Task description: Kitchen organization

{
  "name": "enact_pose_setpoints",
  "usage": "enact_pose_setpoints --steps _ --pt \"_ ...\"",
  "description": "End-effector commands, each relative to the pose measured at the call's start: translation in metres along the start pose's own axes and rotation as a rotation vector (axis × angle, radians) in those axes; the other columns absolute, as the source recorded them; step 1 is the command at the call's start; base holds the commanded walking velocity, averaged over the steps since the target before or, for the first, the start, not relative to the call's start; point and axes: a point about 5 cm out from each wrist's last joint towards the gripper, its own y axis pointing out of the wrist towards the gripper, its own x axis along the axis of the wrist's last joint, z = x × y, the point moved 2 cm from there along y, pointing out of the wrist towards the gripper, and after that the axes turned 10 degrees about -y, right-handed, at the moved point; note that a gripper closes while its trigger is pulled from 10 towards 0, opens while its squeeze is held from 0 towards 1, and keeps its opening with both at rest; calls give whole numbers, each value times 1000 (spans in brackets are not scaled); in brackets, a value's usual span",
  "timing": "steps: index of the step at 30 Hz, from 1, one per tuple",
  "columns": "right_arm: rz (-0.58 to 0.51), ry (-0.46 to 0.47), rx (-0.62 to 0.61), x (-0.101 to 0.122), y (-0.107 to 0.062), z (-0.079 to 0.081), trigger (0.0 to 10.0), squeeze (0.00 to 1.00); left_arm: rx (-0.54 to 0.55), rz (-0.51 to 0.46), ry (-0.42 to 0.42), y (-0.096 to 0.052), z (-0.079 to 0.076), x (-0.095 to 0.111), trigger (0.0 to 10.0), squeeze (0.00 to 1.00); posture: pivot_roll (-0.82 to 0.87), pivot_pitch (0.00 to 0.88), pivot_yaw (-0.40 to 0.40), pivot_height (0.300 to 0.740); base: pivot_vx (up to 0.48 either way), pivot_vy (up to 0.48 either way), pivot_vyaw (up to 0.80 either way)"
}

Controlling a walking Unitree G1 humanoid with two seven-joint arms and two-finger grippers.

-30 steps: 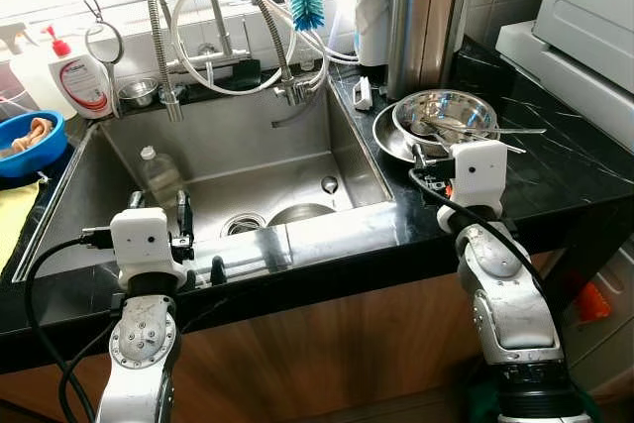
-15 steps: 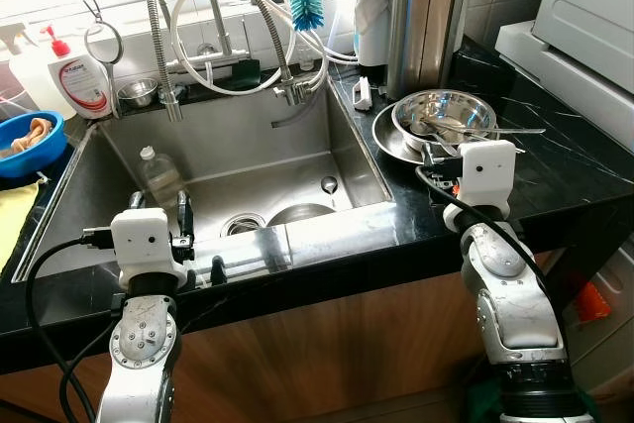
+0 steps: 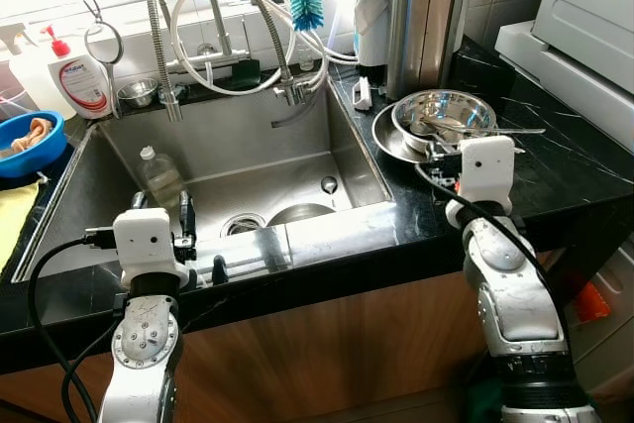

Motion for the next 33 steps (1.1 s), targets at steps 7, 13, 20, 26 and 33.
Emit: enact_pose_setpoints --steps 7,13,20,26,33 --pt "-4 1 15 2 1 5 0 0 8 3 20 1 2 -1 10000 0 -228 0 124 740 0 0 0" --pt "-3 0 21 1 1 6 0 0 10 4 19 0 2 -1 10000 0 -226 0 122 740 0 0 0" --pt "-3 3 24 1 0 7 0 0 11 4 19 0 2 -1 10000 0 -224 0 123 740 0 0 0" --pt "-3 2 20 1 0 5 0 0 9 3 20 0 2 -1 10000 0 -226 0 124 740 0 0 0" --pt "-8 5 20 2 0 6 0 0 12 4 19 0 2 -1 10000 0 -226 0 125 740 0 0 0"
